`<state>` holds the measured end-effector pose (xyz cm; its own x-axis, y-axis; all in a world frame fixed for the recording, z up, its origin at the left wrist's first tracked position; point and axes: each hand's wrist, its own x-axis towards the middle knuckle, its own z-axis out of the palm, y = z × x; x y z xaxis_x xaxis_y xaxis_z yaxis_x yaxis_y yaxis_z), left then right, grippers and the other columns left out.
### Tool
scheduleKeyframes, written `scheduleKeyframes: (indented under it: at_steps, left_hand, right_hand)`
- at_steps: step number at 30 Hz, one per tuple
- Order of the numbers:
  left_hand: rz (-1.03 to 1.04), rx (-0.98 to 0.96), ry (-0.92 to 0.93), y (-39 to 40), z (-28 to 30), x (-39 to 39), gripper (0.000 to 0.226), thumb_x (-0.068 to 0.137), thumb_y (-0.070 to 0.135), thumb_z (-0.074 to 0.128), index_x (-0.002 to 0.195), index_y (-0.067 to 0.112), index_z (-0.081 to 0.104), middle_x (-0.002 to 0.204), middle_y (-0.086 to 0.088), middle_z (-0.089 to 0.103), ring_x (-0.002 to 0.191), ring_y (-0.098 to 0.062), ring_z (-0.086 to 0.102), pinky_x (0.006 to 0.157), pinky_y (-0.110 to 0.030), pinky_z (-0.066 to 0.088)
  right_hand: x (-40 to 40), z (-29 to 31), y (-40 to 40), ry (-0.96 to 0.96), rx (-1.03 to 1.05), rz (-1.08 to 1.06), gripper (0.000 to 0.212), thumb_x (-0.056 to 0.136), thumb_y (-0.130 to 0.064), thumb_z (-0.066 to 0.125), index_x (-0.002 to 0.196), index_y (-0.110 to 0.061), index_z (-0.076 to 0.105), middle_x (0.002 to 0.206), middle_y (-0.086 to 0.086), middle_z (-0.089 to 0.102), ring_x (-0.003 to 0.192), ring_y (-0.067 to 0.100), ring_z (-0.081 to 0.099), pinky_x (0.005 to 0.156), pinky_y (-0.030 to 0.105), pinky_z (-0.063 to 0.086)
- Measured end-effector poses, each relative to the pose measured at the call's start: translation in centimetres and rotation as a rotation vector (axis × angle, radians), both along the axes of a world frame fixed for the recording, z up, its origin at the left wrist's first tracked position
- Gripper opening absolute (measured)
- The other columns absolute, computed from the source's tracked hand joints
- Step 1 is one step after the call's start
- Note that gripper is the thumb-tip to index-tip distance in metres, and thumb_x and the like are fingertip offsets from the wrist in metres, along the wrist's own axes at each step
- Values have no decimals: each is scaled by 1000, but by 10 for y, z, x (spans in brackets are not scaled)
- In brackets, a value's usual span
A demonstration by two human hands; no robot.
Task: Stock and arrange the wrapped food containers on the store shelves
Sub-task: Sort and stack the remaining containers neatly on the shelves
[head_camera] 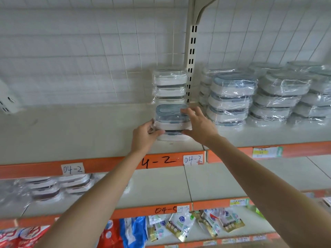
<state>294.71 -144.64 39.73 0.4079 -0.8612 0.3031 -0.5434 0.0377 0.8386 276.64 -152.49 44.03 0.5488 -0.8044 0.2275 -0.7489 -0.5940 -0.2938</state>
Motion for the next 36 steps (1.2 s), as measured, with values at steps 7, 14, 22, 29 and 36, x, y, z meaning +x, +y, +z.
scheduleKeyframes:
  at_steps: [7, 14, 22, 29, 36]
  left_hand:
    - [33, 3, 61, -3, -4, -1, 11, 81, 25, 74, 86, 20, 66, 86, 2, 72, 71, 8, 61, 68, -8, 44]
    - [68, 10, -124, -2, -10, -1, 33, 87, 25, 66, 112, 3, 62, 101, -11, 70, 95, -22, 66, 83, -23, 48]
    - [-22, 88, -216, 4, 0, -2, 28, 90, 18, 61, 115, 4, 62, 111, -11, 68, 106, -22, 62, 79, -11, 37]
    - [-105, 356, -644, 72, 30, 32, 33, 91, 17, 54, 122, 8, 59, 125, -7, 58, 120, -23, 50, 101, -33, 38]
    - [-170, 264, -851, 145, 26, 30, 21, 90, 21, 53, 105, 11, 64, 103, 0, 59, 102, -18, 54, 81, -31, 45]
  right_hand:
    - [4, -4, 1, 84, -18, -48, 73, 84, -42, 66, 141, -27, 23, 145, 4, 20, 97, 36, 60, 70, 42, 53]
    - [15, -8, -1, 92, -50, -118, 70, 86, -38, 64, 140, -26, 21, 146, 6, 17, 89, 35, 62, 61, 38, 51]
    - [14, 5, -15, 173, -16, -98, 74, 86, -35, 65, 143, -28, 18, 152, 2, 15, 96, 33, 61, 66, 38, 53]
    - [-1, 23, 39, 192, -182, -16, 51, 91, -22, 54, 136, -10, 32, 137, 12, 39, 117, 28, 48, 83, 35, 45]
    - [-5, -31, 123, 360, -264, 430, 44, 91, -16, 45, 135, -15, 43, 132, 3, 48, 120, 22, 44, 97, 34, 35]
